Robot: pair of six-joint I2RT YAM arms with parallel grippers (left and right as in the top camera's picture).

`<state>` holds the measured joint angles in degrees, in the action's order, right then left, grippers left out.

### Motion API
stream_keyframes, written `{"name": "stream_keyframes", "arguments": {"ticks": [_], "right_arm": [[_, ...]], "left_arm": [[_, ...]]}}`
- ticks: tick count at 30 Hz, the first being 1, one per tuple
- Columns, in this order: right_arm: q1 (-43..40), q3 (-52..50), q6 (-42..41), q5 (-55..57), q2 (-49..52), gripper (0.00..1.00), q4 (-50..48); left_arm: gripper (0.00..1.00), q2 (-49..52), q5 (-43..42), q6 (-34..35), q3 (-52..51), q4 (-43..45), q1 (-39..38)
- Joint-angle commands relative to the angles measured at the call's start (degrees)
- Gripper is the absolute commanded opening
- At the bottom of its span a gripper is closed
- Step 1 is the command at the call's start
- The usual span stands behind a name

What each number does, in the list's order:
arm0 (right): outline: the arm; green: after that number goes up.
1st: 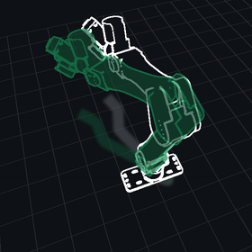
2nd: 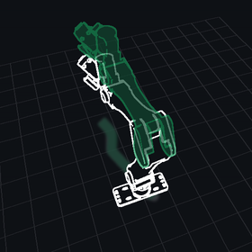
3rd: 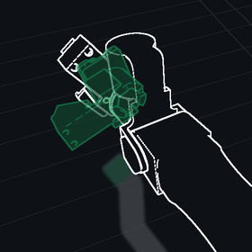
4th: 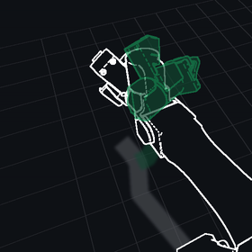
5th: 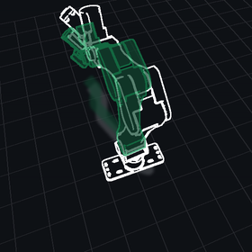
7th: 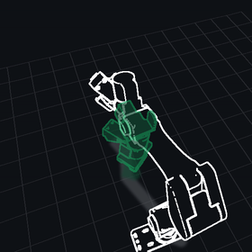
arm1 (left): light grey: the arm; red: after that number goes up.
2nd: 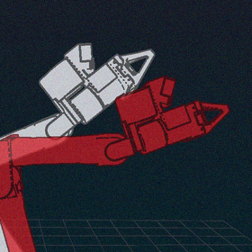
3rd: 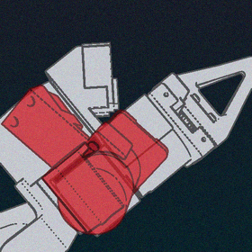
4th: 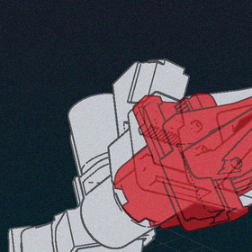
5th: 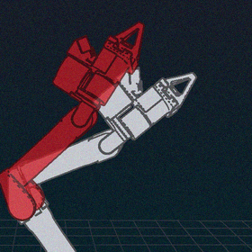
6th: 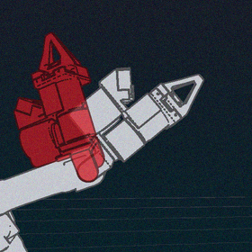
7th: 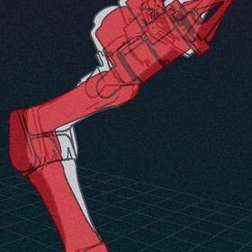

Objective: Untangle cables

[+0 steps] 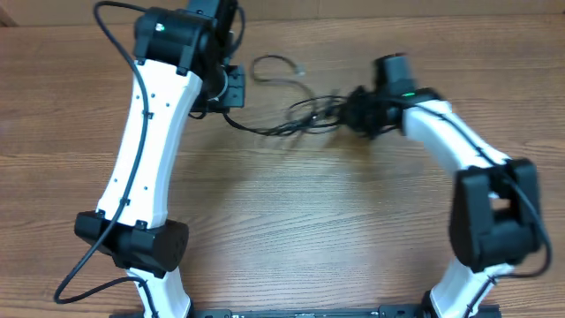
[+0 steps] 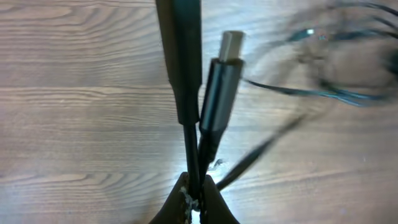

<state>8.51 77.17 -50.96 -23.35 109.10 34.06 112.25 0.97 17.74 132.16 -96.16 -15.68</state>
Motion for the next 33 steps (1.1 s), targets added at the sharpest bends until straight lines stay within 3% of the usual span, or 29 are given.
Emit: {"name": "stream_keyframes", "arguments": {"ticks": [1,10,26,28,33], "right_arm": [[-6.6,0.0,5.1,2.3,-5.3,0.04,5.9],[-14.8,-0.1,15.3,6.9,-5.4,0.04,20.6],[-7.2,-0.1,16.9,6.6,-5.4,0.04,27.7],[-5.2,-0.1,16.9,6.6,-5.4,0.05,27.3],[-0.2,-0.1,17.0,6.6,-5.4,0.22,25.4]], "left_arm": [[0.04,-2.3,3.0,4.4,1.0,0.4,4.2],[0.04,-3.2,2.5,7.2,1.0,0.5,13.4],[0.06,-2.7,1.9,8.0,0.5,-0.6,14.5],[0.14,-2.7,2.0,8.0,0.0,-0.5,14.1],[0.59,-2.6,2.0,8.0,-2.4,-0.3,13.6]]}}
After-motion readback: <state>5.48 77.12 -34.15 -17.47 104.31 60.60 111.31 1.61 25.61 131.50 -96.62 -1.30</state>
